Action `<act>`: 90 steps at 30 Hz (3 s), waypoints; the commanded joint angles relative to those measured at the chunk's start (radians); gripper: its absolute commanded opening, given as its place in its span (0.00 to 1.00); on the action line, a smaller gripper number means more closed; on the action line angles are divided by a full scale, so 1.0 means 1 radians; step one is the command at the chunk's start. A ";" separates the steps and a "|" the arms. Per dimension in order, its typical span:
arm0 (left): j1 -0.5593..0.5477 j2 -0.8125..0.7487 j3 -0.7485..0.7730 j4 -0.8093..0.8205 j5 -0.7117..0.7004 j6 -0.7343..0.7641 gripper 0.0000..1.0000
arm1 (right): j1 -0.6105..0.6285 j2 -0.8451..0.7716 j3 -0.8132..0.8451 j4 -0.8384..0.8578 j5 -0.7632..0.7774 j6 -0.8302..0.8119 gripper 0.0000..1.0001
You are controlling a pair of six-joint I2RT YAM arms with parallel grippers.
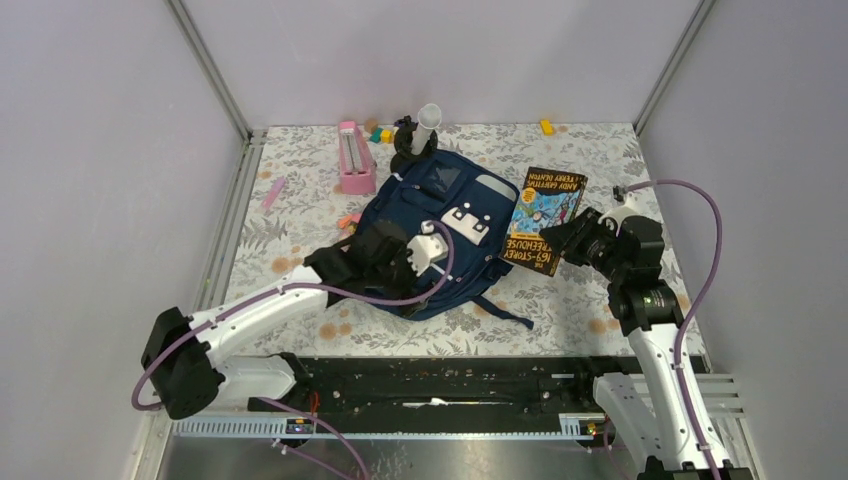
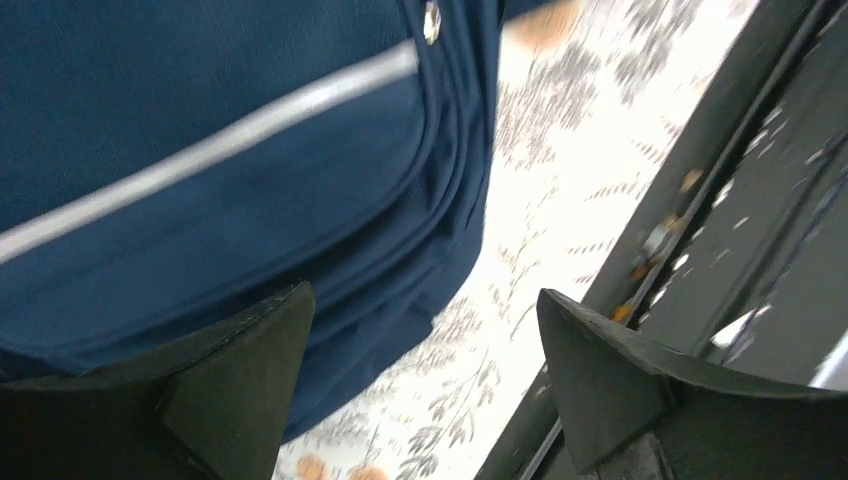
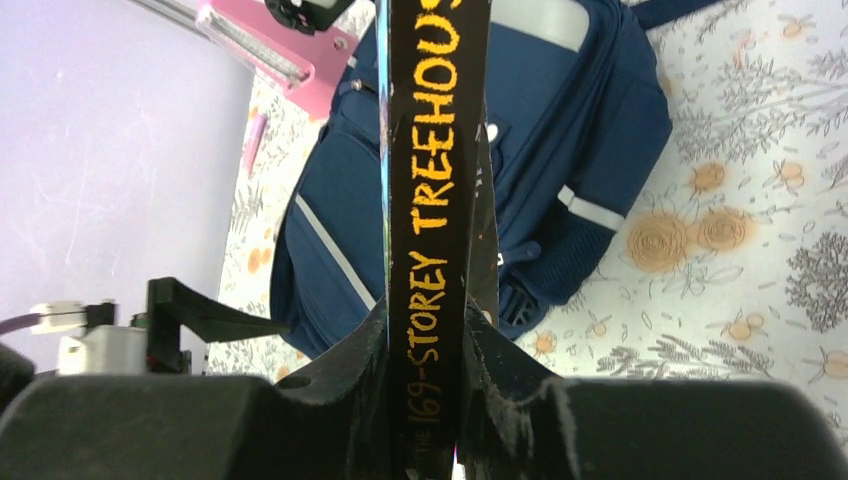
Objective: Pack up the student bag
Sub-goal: Place the book in the student bag.
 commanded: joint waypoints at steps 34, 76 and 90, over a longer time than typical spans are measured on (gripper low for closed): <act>-0.103 0.122 -0.039 0.013 -0.392 0.104 0.78 | -0.012 -0.130 -0.011 -0.026 -0.130 0.032 0.00; -0.122 0.073 0.270 0.143 -0.375 0.009 0.00 | -0.013 -0.268 0.110 -0.490 -0.265 -0.152 0.00; -0.187 0.332 0.571 0.213 -0.335 -0.035 0.00 | 0.004 -0.269 -0.029 -0.581 -0.710 -0.213 0.00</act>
